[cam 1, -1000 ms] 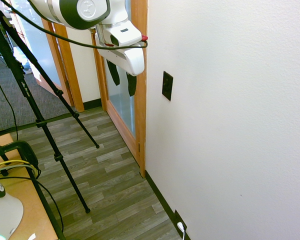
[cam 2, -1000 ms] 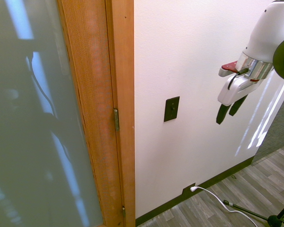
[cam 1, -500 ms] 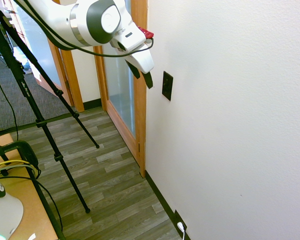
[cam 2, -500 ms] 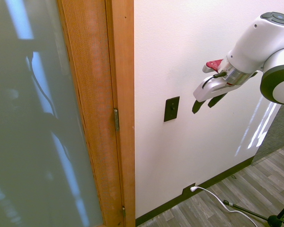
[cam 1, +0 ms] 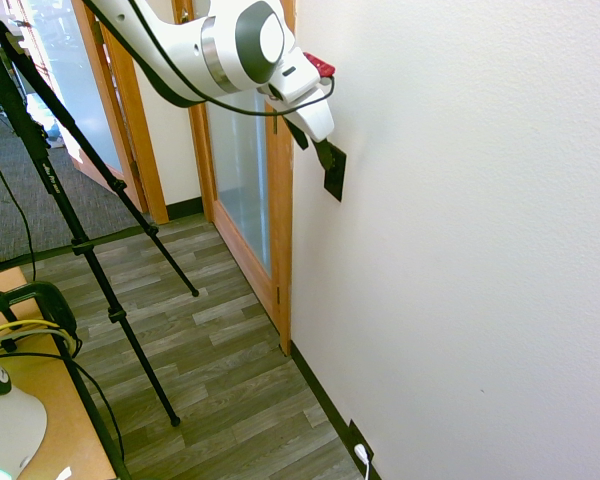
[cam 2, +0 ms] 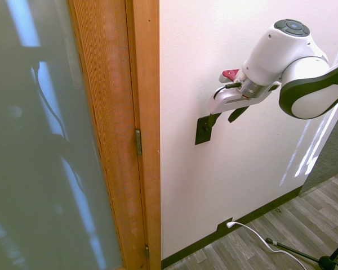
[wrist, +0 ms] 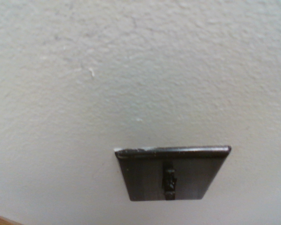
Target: Turn off the light
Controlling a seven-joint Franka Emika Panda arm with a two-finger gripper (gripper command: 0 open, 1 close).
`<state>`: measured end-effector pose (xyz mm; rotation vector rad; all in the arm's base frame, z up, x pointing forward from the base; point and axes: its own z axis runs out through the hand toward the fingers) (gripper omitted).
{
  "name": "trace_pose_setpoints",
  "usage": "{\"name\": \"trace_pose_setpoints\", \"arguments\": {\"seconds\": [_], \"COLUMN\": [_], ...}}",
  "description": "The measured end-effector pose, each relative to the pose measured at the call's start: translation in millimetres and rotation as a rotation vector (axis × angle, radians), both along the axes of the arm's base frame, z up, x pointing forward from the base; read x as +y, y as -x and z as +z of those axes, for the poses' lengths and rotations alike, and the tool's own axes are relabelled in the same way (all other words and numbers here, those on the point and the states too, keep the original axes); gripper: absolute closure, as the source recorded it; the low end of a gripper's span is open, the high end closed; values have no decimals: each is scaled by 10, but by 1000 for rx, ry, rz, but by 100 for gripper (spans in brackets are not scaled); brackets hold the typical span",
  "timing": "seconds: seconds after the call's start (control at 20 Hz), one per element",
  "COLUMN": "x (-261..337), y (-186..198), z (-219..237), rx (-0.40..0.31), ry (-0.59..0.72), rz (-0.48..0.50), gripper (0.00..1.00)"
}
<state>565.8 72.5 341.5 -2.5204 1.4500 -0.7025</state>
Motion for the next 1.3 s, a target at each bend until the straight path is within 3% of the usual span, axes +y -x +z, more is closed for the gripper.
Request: {"name": "trace_pose_setpoints", "arguments": {"seconds": [1.3], "x": [55], "y": [-280], "z": [-236], "rx": [18], "ry": [-26], "rz": [1], "gripper": [100]}}
